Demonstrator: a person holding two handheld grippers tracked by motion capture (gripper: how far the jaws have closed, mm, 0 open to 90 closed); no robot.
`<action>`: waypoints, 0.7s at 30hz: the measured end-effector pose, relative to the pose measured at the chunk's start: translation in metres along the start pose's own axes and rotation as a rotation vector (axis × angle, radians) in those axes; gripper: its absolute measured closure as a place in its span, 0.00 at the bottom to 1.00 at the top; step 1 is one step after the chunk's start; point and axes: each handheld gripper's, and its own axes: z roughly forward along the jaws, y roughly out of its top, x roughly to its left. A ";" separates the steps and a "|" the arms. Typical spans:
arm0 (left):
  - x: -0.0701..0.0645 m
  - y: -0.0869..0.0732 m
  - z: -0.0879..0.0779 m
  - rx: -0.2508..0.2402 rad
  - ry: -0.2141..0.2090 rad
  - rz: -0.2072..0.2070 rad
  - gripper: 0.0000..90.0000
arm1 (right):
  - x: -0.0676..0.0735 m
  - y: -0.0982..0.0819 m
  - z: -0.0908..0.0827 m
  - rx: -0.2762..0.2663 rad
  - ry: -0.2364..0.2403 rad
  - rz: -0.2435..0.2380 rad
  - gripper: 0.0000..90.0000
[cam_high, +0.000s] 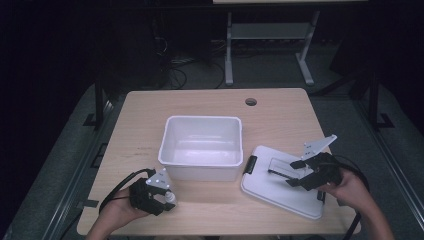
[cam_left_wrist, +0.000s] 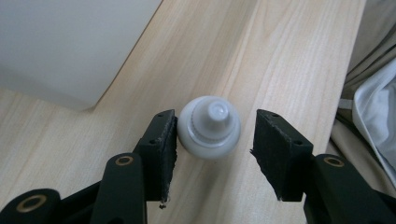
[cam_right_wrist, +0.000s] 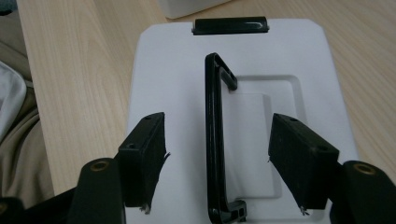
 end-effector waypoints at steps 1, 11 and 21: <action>0.000 0.001 0.001 0.006 -0.004 0.002 0.55 | 0.000 0.000 0.000 -0.001 0.000 0.002 0.40; 0.002 0.004 0.004 0.026 -0.001 0.016 0.62 | 0.001 0.003 0.004 0.013 0.005 -0.013 0.39; 0.002 0.006 0.008 0.045 0.003 0.022 0.63 | 0.000 0.003 0.005 0.015 0.014 -0.010 0.39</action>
